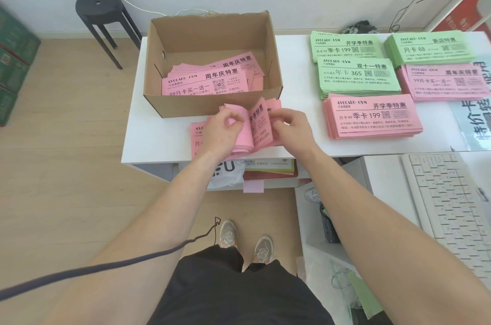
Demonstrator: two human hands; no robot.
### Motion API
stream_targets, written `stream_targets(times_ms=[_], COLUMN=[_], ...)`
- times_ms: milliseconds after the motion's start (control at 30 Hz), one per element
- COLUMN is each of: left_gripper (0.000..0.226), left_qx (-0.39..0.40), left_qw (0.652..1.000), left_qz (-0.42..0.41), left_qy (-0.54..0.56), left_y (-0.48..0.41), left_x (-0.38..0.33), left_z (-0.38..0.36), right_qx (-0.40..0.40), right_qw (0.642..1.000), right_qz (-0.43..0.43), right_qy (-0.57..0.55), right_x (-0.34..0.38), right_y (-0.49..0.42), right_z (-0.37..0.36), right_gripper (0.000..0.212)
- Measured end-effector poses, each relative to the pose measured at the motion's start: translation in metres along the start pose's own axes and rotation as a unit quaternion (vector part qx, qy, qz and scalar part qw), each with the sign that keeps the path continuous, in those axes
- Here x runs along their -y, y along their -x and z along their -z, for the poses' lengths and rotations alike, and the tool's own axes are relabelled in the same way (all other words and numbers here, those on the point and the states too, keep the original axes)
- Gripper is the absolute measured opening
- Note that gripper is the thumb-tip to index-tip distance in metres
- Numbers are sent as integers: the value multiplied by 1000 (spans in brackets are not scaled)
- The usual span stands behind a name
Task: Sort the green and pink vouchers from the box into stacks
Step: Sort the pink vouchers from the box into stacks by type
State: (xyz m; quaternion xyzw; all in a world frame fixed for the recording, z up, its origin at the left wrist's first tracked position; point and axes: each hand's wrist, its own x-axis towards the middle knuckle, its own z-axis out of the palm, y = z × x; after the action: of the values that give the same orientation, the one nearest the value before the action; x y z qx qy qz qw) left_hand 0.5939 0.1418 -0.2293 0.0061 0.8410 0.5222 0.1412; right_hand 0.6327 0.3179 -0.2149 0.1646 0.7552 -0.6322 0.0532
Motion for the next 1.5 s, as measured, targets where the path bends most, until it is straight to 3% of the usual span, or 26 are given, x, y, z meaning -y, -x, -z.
stream_targets(times_ms=[100, 200, 267, 400, 533, 600, 733, 1100, 1367, 1500], left_gripper=[20, 25, 32, 24, 45, 40, 6, 18, 12, 14], left_qx=[-13, -20, -21, -21, -47, -42, -15, -14, -11, -10], left_qw=[1000, 998, 997, 998, 998, 998, 999, 997, 998, 999], left_qz=[6, 26, 31, 29, -7, -26, -42, 0, 31, 26], left_qy=[-2, 60, 74, 47, 47, 36, 3, 80, 54, 41], left_y=[-1, 1, 3, 4, 6, 7, 4, 2, 0, -2], left_x=[-5, -8, -6, 0, 2, 3, 4, 2, 1, 5], left_z=[-7, -6, -2, 0, 1, 0, -2, 1, 4, -1], right_qx=[-1, 6, 22, 46, 61, 58, 39, 43, 31, 0], right_qw=[1000, 997, 995, 996, 994, 994, 996, 996, 992, 993], right_qz=[11, -23, -35, -33, -50, -55, -50, -49, -92, -117], right_qy=[-28, -68, -86, -63, -77, -73, -64, -62, -85, -30], right_x=[-1, 0, 1, 0, -2, -4, -9, -7, -11, -16], right_y=[0, 2, 2, 0, -2, -2, -3, -2, -5, -7], right_z=[-9, -17, -18, -19, -19, -19, -25, -22, -16, -3], right_gripper=[26, 50, 53, 33, 22, 21, 18, 29, 22, 24])
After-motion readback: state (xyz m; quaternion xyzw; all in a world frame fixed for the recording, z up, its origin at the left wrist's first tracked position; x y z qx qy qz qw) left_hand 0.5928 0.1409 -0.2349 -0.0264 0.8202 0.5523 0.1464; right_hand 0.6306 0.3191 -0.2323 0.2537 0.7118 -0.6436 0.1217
